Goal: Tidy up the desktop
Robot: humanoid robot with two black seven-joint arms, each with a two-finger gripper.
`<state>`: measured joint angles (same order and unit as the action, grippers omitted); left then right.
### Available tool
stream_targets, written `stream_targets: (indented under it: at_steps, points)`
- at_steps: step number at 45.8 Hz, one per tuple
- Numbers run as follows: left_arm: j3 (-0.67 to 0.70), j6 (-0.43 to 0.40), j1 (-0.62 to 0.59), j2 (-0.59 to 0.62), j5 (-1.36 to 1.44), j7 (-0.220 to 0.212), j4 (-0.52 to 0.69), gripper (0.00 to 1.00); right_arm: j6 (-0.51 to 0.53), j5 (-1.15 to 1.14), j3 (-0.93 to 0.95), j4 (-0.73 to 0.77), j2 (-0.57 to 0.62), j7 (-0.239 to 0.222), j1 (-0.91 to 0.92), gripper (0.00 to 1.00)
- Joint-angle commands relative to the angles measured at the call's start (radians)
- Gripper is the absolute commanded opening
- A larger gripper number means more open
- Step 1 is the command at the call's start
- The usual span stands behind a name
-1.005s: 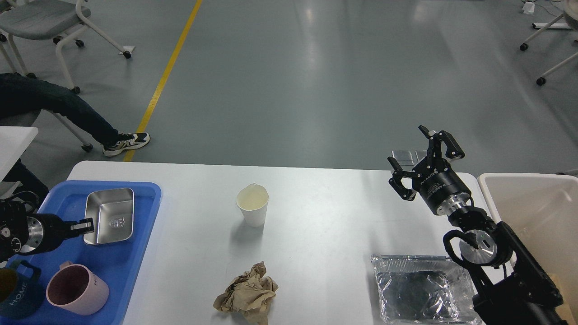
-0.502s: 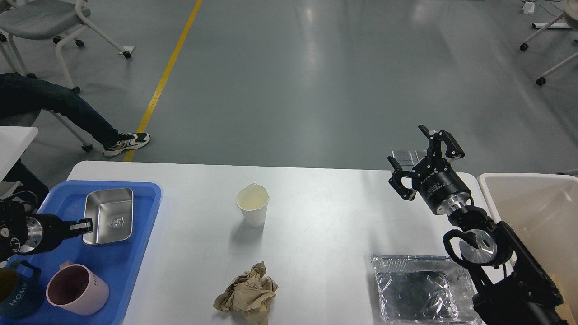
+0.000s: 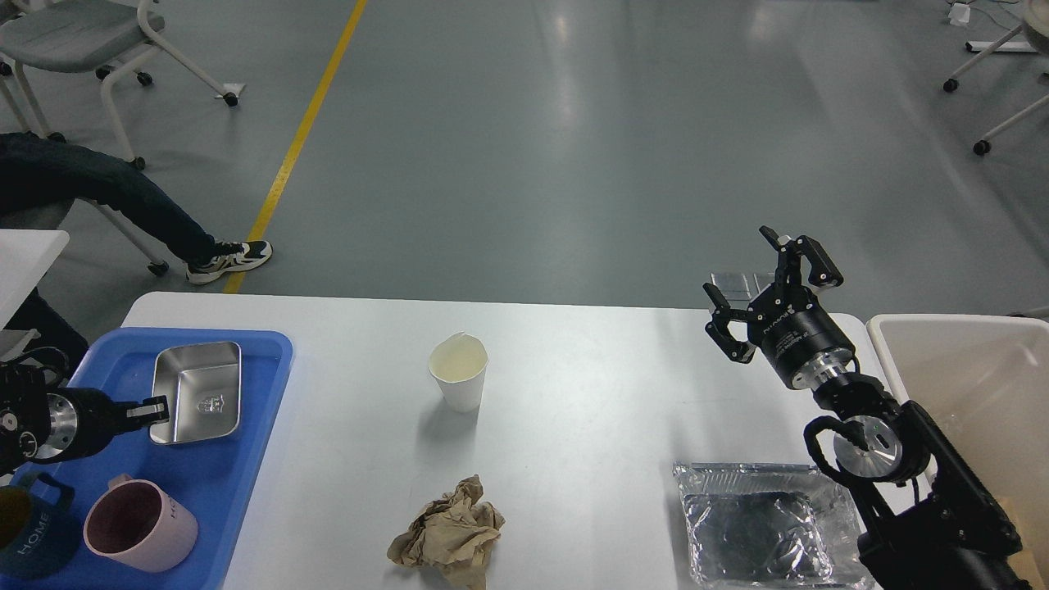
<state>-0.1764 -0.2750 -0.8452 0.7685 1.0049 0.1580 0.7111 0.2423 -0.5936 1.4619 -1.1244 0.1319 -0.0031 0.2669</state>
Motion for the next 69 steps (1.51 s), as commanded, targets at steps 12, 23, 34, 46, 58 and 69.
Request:
stream_targets:
  at_steps: [12,23,34,46,58,69]
  points:
    - [0.000,0.000,0.000,0.000,0.000,0.000,0.001,0.96,0.000,0.000,0.000,0.000,0.000,0.000,0.000,1.00]
    - [0.002,-0.001,-0.002,0.003,-0.002,0.001,0.001,0.96,0.000,0.000,0.000,0.000,0.000,0.000,0.000,1.00]
    - [0.144,-0.038,-0.035,0.051,-0.150,0.006,0.001,0.96,0.000,0.000,0.000,0.000,0.000,0.000,0.002,1.00]
    - [0.526,-0.062,0.012,0.080,-0.508,0.006,0.001,0.96,0.000,0.000,0.000,-0.001,0.000,0.000,0.002,1.00]
    - [0.853,0.014,0.195,0.002,-0.861,0.008,0.018,0.96,-0.002,0.000,-0.002,-0.003,0.012,-0.002,0.005,1.00]
    - [1.271,-0.027,0.432,-0.121,-0.876,0.008,0.183,0.96,0.002,0.000,-0.003,-0.005,0.086,-0.002,0.003,1.00]
